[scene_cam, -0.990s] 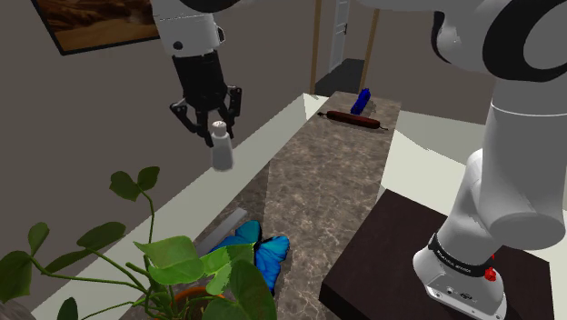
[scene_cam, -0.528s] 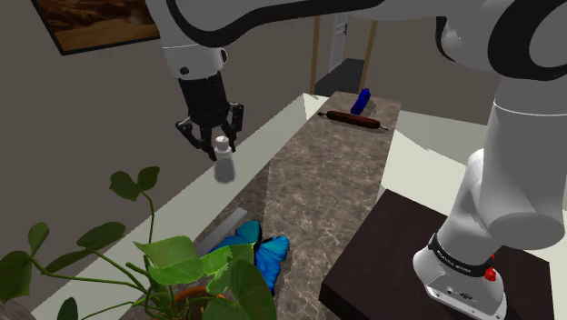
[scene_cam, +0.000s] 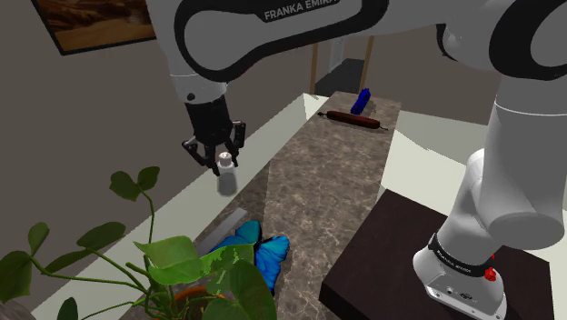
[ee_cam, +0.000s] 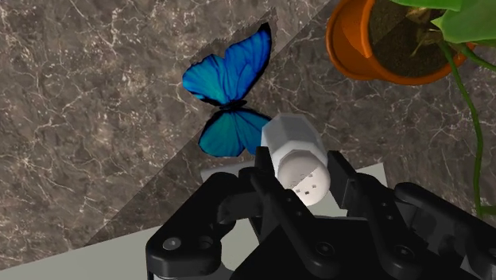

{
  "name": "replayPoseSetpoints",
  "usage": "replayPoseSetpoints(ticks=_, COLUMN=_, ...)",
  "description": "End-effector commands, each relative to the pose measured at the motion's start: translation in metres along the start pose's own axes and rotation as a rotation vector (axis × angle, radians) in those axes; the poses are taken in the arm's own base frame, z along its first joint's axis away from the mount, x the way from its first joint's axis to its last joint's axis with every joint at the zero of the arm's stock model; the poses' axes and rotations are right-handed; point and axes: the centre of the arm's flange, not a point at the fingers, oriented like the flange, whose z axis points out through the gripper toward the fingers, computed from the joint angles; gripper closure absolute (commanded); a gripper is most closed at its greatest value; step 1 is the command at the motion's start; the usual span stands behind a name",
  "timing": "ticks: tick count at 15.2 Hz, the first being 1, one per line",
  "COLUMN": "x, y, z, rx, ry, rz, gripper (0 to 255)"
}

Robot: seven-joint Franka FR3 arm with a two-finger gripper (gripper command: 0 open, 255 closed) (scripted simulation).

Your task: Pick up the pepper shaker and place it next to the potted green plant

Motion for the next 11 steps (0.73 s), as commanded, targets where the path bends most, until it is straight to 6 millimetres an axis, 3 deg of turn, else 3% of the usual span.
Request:
replayPoseSetpoints(ticks=1, x=0.001, y=0.0, z=0.01, rx=0.0, ry=0.001, rz=0.0, gripper=255)
replayPoseSetpoints(ticks=11, x=0.006, y=-0.003, z=0.063, rx=0.0, ry=0.001, rz=0.0, gripper=255)
